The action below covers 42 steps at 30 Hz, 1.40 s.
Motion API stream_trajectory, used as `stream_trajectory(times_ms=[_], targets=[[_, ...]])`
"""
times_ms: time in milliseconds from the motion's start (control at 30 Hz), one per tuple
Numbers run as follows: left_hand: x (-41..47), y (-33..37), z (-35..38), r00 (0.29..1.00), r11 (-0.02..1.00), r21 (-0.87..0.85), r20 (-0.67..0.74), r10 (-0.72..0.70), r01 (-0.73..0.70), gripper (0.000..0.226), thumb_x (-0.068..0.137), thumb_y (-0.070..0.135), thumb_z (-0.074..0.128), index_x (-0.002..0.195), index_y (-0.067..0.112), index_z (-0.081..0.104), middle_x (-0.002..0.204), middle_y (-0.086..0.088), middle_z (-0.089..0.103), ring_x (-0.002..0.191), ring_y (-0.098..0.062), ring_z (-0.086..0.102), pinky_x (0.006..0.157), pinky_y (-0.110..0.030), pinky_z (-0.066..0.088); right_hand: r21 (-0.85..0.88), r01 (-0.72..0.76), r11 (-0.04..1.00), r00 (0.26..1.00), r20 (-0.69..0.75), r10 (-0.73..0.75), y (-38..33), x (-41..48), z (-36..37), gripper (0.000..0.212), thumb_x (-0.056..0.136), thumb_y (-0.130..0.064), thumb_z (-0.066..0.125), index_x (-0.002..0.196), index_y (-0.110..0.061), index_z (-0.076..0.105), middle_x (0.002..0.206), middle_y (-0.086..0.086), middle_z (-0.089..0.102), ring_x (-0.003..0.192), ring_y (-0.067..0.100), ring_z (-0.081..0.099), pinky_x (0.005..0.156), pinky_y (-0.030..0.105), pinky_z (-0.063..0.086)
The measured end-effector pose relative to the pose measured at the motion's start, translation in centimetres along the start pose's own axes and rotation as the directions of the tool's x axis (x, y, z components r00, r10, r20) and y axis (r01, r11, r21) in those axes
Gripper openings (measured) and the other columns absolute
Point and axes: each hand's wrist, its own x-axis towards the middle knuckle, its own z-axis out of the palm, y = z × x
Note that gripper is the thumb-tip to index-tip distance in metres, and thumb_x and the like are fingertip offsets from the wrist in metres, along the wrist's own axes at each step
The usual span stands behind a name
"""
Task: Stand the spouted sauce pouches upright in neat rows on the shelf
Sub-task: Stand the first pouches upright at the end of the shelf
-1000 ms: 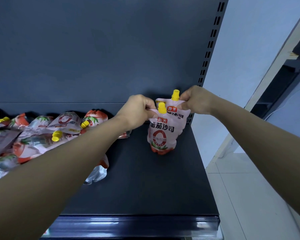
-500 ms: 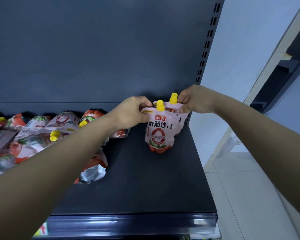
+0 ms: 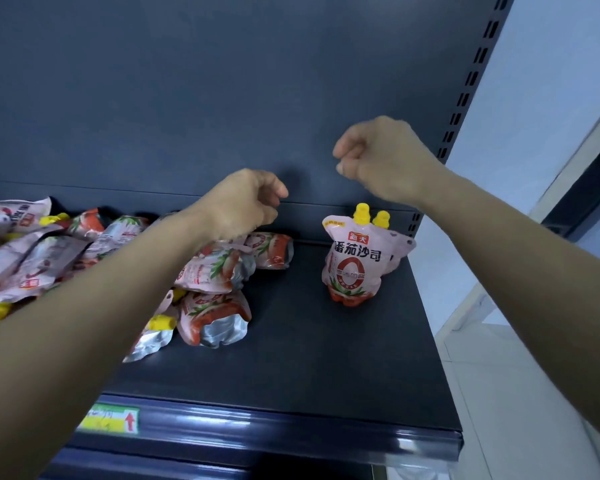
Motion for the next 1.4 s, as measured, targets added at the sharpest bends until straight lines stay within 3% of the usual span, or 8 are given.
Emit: stream_trajectory(times_ms=[100, 167, 267, 433, 633, 833, 1067, 1400], targets=[[-1.7, -1.5, -1.5, 0.998, 0.996, 0.080, -0.049, -0.035, 0.039, 0.026, 0.083, 0.002, 0.061, 0.107, 0.012, 0.064, 0.093, 0.000, 0.063, 0.081, -0.011, 0.057, 0.064, -0.008, 0.040, 0.030, 0.081, 0.996, 0.994, 0.071, -0.083, -2.6, 0.8, 2.3, 0.020, 0.085, -0.011, 0.061, 0.104, -0.006, 0.068, 0.092, 0.003, 0.067, 0.097, 0.022, 0.063, 0.088, 0.028, 0.050], [-3.0, -2.6, -2.1, 0.997, 0.987, 0.146, -0.047, -0.057, 0.063, 0.024, 0.083, 0.007, 0.064, 0.106, 0.012, 0.065, 0.092, 0.000, 0.064, 0.083, -0.013, 0.058, 0.066, -0.013, 0.042, 0.006, 0.104, 0.995, 0.984, 0.142, -0.103, -3.5, 1.1, 4.0, 0.019, 0.085, -0.012, 0.063, 0.103, -0.006, 0.068, 0.098, 0.006, 0.069, 0.097, 0.024, 0.063, 0.090, 0.034, 0.050], [-4.6, -4.3, -2.9, 0.993, 0.971, 0.214, -0.062, -0.098, 0.109, 0.024, 0.083, 0.009, 0.064, 0.107, 0.013, 0.065, 0.097, -0.003, 0.067, 0.089, -0.019, 0.062, 0.079, -0.025, 0.047, -0.012, 0.101, 0.995, 0.973, 0.210, -0.096, -3.7, 1.4, 5.9, 0.020, 0.085, -0.013, 0.065, 0.104, -0.007, 0.068, 0.105, 0.008, 0.069, 0.100, 0.025, 0.063, 0.092, 0.035, 0.050], [-6.4, -6.5, -4.2, 0.985, 0.940, 0.297, -0.102, -0.142, 0.166, 0.023, 0.082, 0.011, 0.065, 0.105, 0.012, 0.066, 0.103, -0.005, 0.067, 0.091, -0.020, 0.059, 0.078, -0.025, 0.045, 0.004, 0.099, 0.995, 0.947, 0.306, -0.096, -5.0, 1.8, 7.7, 0.023, 0.085, -0.018, 0.069, 0.107, -0.011, 0.069, 0.109, 0.006, 0.068, 0.102, 0.022, 0.062, 0.093, 0.028, 0.048], [-8.3, -8.8, -5.2, 0.970, 0.887, 0.395, -0.137, -0.201, 0.240, 0.025, 0.081, 0.014, 0.063, 0.106, 0.010, 0.065, 0.106, -0.010, 0.065, 0.096, -0.027, 0.058, 0.081, -0.031, 0.046, 0.032, 0.139, 0.990, 0.908, 0.395, -0.140, -7.0, 1.6, 10.6, 0.023, 0.085, -0.018, 0.069, 0.106, -0.008, 0.069, 0.107, 0.005, 0.069, 0.101, 0.020, 0.064, 0.093, 0.031, 0.051], [-10.2, -10.8, -6.2, 0.956, 0.850, 0.439, -0.115, -0.270, 0.293, 0.027, 0.084, 0.018, 0.063, 0.110, 0.011, 0.063, 0.114, -0.009, 0.062, 0.103, -0.026, 0.057, 0.080, -0.028, 0.044, 0.076, 0.142, 0.987, 0.886, 0.436, -0.161, -8.8, 2.1, 14.0, 0.027, 0.084, -0.020, 0.069, 0.106, -0.004, 0.067, 0.115, 0.005, 0.066, 0.100, 0.020, 0.061, 0.093, 0.032, 0.049], [-11.1, -11.8, -7.1, 0.945, 0.820, 0.470, -0.185, -0.270, 0.326, 0.035, 0.083, 0.016, 0.062, 0.118, 0.011, 0.060, 0.118, -0.013, 0.057, 0.104, -0.030, 0.056, 0.086, -0.038, 0.049, 0.037, 0.142, 0.989, 0.875, 0.463, -0.143, -9.8, 3.2, 16.5, 0.049, 0.087, -0.027, 0.066, 0.132, -0.010, 0.053, 0.133, 0.009, 0.056, 0.120, 0.024, 0.054, 0.099, 0.028, 0.042], [-10.3, -12.8, -7.5, 0.948, 0.864, 0.391, -0.138, -0.287, 0.318, 0.036, 0.085, 0.019, 0.062, 0.120, 0.012, 0.058, 0.116, -0.011, 0.061, 0.100, -0.027, 0.058, 0.078, -0.028, 0.046, 0.007, -0.005, 1.000, 0.847, 0.532, 0.000, -10.1, 4.6, 18.7, 0.047, 0.091, -0.038, 0.058, 0.124, -0.006, 0.058, 0.123, 0.012, 0.062, 0.113, 0.027, 0.057, 0.100, 0.037, 0.045]])
